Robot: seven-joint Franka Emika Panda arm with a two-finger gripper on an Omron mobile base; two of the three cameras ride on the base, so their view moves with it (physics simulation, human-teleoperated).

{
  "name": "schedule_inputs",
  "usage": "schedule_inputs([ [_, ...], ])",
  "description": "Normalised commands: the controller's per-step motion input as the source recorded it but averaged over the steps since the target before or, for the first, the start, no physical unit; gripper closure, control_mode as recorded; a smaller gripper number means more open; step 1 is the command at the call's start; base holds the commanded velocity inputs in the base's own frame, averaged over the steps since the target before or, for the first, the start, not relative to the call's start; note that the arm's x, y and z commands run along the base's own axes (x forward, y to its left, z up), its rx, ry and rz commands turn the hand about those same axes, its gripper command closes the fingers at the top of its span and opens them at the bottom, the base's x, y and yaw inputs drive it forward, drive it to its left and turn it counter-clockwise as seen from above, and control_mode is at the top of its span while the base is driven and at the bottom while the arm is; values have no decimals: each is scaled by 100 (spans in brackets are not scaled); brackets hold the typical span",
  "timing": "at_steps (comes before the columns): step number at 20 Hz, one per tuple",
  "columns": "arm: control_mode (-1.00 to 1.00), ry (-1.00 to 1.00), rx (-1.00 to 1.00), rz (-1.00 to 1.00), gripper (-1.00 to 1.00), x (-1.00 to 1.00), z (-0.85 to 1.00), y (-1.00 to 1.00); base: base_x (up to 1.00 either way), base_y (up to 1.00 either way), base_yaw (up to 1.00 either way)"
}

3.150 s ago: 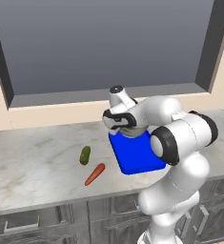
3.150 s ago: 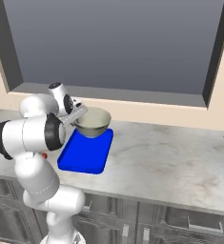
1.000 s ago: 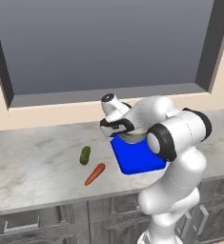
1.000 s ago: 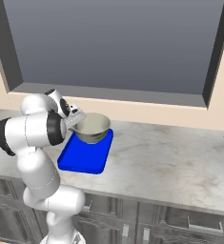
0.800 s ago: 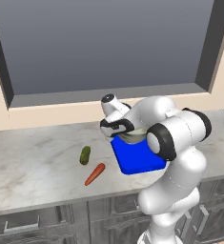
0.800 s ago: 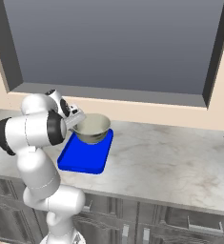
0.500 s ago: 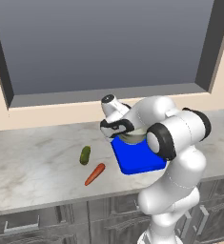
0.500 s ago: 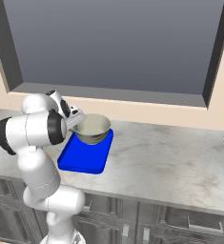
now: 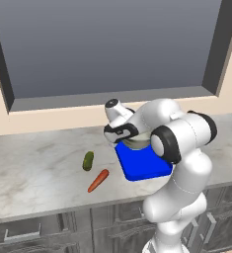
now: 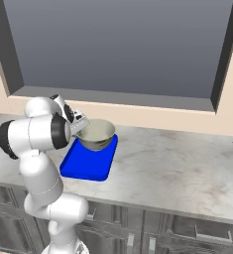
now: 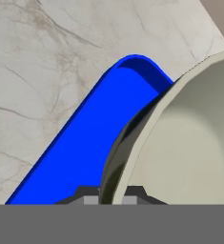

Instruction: Place the two vegetables and bowl onto the tray for setting up a vegetable dip station.

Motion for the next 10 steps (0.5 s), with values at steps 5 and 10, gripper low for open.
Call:
schedule_inputs([
  [5, -100, 0, 0, 1, 100, 5, -4, 0, 0, 0, 0],
  [10, -100, 0, 0, 1, 100, 7, -3, 0, 0, 0, 0],
])
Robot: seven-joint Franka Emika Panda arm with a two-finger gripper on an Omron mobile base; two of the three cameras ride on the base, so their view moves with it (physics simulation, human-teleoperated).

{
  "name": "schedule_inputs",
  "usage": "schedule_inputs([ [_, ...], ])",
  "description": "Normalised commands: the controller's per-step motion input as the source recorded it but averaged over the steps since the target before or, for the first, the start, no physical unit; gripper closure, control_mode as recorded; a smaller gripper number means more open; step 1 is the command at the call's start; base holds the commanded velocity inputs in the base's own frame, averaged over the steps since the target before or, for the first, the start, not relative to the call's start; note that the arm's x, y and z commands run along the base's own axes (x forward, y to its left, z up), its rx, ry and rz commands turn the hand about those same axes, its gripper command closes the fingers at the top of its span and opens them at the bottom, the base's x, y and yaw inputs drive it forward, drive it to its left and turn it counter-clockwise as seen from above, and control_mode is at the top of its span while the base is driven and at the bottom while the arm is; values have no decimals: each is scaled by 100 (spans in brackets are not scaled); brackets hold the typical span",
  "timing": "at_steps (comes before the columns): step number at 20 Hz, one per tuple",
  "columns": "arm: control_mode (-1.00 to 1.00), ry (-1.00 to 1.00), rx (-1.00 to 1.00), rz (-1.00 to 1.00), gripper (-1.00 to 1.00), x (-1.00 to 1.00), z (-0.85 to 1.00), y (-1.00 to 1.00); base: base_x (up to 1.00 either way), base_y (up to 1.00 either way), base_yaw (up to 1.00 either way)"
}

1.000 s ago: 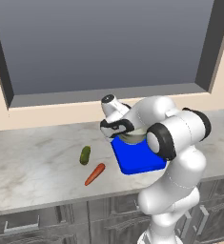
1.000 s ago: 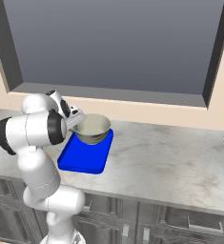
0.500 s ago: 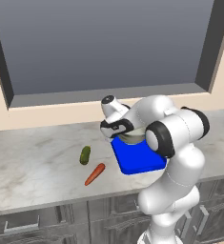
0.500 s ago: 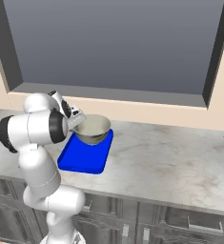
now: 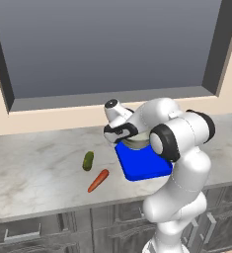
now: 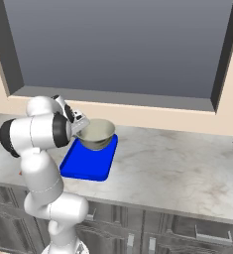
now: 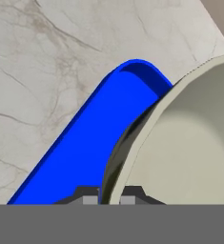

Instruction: Place the two vegetables and bowl onto the tray for setting up a vegetable dip station.

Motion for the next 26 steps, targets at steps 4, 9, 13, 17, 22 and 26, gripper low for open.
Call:
schedule_inputs([
  [4, -100, 0, 0, 2, 100, 8, -1, 0, 0, 0, 0],
  [9, -100, 0, 0, 3, 100, 6, -1, 0, 0, 0, 0],
  [13, -100, 0, 0, 1, 100, 0, -2, 0, 0, 0, 0],
  [17, -100, 0, 0, 0, 100, -3, -5, 0, 0, 0, 0],
  [22, -100, 1, 0, 0, -100, -4, -4, 0, 0, 0, 0],
  [26, -100, 0, 0, 0, -100, -4, 5, 0, 0, 0, 0],
])
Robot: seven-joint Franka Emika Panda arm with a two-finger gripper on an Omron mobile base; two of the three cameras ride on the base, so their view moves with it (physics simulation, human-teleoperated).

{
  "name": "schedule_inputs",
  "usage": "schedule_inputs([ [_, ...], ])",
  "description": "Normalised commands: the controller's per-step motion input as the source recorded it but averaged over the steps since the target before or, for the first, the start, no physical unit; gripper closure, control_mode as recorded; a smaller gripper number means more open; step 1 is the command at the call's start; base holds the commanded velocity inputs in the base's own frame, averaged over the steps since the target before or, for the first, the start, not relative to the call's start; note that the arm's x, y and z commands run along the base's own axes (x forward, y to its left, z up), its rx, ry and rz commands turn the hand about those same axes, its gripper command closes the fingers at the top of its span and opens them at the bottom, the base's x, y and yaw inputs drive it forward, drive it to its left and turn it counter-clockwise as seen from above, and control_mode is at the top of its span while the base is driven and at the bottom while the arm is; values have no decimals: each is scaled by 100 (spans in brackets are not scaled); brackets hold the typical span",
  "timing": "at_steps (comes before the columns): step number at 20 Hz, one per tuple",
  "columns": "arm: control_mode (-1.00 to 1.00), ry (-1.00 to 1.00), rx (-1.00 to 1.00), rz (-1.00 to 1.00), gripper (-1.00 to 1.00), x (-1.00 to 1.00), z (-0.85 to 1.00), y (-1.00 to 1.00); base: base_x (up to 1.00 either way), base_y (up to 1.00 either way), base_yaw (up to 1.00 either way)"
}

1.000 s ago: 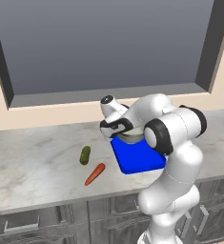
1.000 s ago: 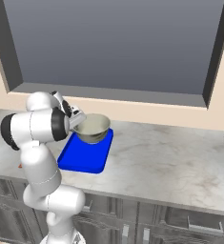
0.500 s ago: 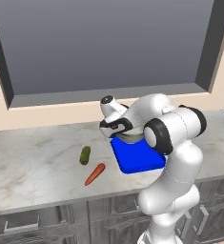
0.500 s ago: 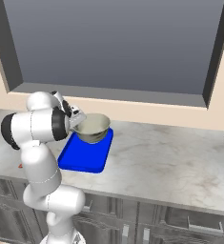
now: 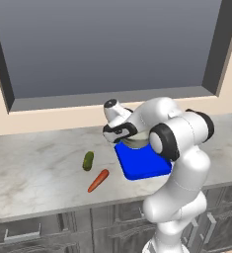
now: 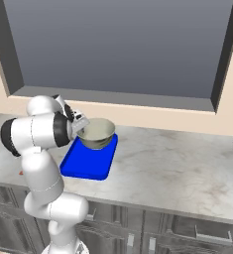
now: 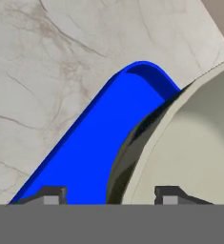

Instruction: Place the two vegetables and bowl onto the tray for setting up a vegetable dip station.

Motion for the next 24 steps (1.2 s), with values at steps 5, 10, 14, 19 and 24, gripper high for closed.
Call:
schedule_inputs([
  [5, -100, -1, 0, 0, -100, -8, 23, 0, 0, 0, 0],
  [10, -100, -4, 0, 0, -100, -23, 31, 4, 0, 0, 0],
  [14, -100, -5, 0, -6, -100, -30, 34, 10, 0, 0, 0],
  [19, -100, -1, 6, -7, -100, -35, 32, 8, 0, 0, 0],
  [24, -100, 0, 13, -6, -100, -37, 28, 7, 0, 0, 0],
])
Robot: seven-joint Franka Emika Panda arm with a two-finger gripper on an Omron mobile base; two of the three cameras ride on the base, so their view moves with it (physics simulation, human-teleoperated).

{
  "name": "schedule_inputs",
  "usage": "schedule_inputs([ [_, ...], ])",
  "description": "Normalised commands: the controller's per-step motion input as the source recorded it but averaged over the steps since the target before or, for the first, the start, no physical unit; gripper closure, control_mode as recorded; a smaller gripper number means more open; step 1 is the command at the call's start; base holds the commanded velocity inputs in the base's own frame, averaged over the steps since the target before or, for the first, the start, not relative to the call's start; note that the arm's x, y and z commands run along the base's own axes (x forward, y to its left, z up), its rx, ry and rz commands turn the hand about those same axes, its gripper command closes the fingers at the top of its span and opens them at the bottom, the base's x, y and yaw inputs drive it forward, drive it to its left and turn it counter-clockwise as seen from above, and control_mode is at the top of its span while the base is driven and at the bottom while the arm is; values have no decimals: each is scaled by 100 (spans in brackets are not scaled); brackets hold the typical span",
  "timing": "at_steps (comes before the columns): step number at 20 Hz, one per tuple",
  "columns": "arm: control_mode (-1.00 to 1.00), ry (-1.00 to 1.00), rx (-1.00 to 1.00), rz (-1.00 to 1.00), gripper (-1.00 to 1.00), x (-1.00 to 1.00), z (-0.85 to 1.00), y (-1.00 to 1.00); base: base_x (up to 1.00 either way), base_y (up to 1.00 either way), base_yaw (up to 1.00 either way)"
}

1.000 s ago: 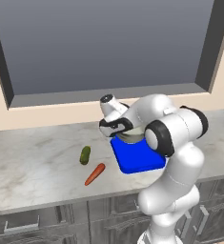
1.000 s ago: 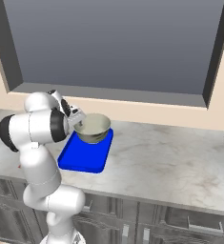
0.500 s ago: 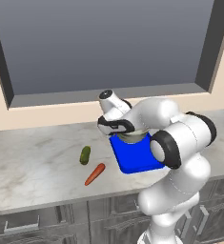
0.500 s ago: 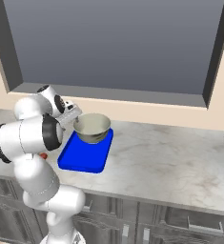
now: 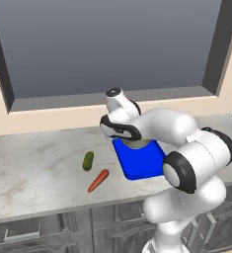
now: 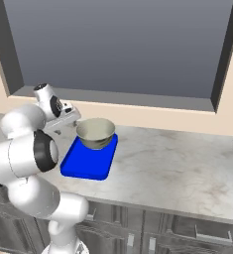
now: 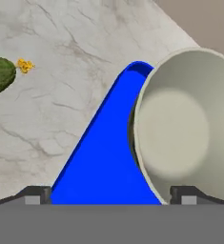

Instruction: Place the two vegetables and bowl onto the tray for setting up a vegetable dip station.

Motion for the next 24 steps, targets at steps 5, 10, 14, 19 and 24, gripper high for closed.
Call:
schedule_inputs([
  [5, -100, 0, 16, -8, -100, -42, 18, 7, 0, 0, 0],
  [10, -100, -4, 16, -10, -100, -42, 6, 6, 0, 0, 0],
  [14, -100, -10, 11, -14, -100, -43, 1, 11, 0, 0, 0],
  [19, -100, -7, 10, -20, -100, -42, 0, 10, 0, 0, 0],
  [24, -100, 1, 9, -26, -100, -29, 0, 15, 0, 0, 0],
])
